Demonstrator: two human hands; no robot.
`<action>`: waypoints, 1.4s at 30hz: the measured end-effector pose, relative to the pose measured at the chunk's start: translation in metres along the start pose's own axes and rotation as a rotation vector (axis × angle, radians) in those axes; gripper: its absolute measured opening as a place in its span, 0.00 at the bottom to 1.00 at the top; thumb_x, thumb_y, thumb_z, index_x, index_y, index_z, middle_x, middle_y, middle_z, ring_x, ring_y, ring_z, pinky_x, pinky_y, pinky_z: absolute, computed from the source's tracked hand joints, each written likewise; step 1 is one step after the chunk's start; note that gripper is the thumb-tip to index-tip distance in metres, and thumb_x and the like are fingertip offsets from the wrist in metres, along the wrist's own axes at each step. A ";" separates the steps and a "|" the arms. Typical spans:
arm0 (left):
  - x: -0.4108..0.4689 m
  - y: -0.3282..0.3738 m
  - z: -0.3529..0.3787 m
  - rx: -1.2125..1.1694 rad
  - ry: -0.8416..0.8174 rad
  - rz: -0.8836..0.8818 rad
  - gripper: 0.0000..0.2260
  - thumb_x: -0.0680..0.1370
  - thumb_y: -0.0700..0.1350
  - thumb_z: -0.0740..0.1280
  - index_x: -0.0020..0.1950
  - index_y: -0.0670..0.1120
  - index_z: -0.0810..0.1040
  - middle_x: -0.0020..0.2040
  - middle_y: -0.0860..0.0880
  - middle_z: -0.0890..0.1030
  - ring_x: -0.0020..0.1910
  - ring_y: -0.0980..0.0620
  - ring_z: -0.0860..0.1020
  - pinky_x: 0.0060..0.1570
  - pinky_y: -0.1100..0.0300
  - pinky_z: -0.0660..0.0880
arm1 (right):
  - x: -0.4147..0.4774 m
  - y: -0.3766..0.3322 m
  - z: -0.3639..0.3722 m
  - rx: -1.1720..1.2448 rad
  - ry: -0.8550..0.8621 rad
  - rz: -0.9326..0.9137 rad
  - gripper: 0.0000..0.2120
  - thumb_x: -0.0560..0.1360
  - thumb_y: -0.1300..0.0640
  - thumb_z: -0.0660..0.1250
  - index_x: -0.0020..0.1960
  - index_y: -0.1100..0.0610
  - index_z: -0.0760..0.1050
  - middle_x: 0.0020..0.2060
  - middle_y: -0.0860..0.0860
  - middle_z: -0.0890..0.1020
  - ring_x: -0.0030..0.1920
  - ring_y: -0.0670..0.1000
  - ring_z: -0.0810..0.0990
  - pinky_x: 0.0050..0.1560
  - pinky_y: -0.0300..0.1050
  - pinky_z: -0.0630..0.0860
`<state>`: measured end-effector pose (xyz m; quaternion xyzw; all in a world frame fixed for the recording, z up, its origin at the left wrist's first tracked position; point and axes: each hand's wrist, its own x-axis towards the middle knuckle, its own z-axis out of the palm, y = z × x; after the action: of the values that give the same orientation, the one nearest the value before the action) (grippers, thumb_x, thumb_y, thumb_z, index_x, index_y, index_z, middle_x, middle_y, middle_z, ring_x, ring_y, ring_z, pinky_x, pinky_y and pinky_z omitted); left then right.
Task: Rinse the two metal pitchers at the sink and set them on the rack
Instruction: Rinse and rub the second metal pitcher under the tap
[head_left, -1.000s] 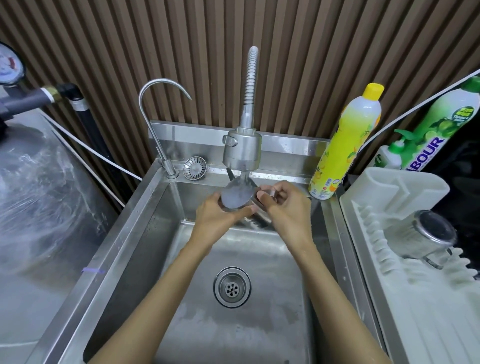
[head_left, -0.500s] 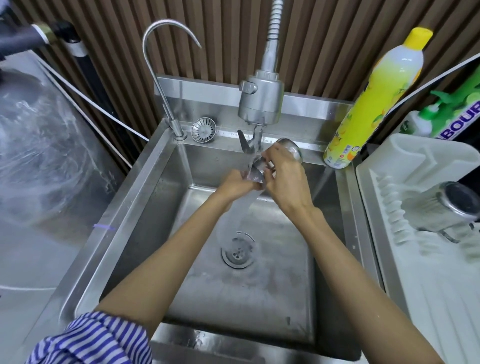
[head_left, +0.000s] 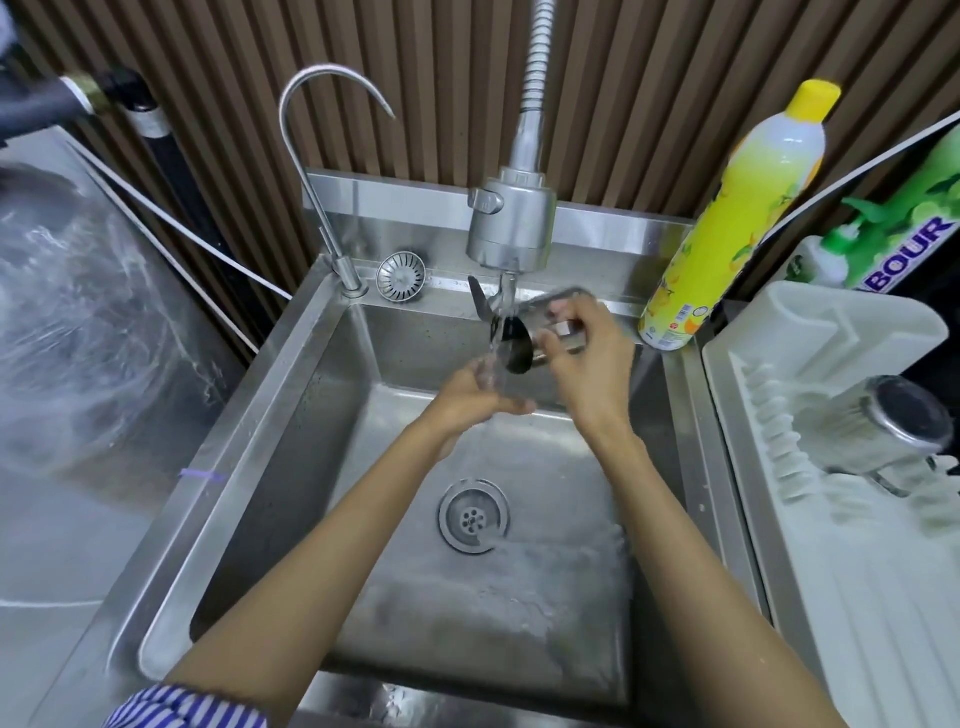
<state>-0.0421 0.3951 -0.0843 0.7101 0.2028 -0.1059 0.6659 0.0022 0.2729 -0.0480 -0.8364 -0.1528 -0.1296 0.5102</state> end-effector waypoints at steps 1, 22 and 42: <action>-0.004 -0.001 0.001 -0.032 0.025 0.043 0.32 0.66 0.40 0.77 0.68 0.47 0.69 0.62 0.51 0.76 0.60 0.51 0.74 0.57 0.58 0.71 | 0.001 0.001 -0.004 0.153 0.005 0.169 0.10 0.68 0.67 0.70 0.37 0.53 0.73 0.44 0.51 0.82 0.45 0.50 0.79 0.51 0.46 0.76; -0.063 0.039 0.002 0.113 0.498 0.426 0.22 0.65 0.56 0.76 0.53 0.51 0.73 0.44 0.57 0.78 0.44 0.61 0.78 0.47 0.79 0.71 | -0.016 -0.034 -0.027 0.202 -0.114 0.440 0.12 0.72 0.47 0.70 0.37 0.53 0.72 0.39 0.57 0.84 0.39 0.57 0.85 0.41 0.59 0.82; -0.063 0.055 -0.003 0.414 0.737 0.688 0.42 0.58 0.60 0.75 0.66 0.40 0.72 0.51 0.53 0.68 0.52 0.55 0.70 0.56 0.71 0.66 | -0.019 -0.037 -0.012 0.830 -0.217 0.492 0.07 0.78 0.58 0.62 0.44 0.61 0.70 0.39 0.56 0.80 0.47 0.55 0.82 0.48 0.46 0.82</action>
<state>-0.0755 0.3868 -0.0077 0.8418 0.1538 0.3361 0.3933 -0.0306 0.2754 -0.0201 -0.5827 -0.0418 0.1541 0.7969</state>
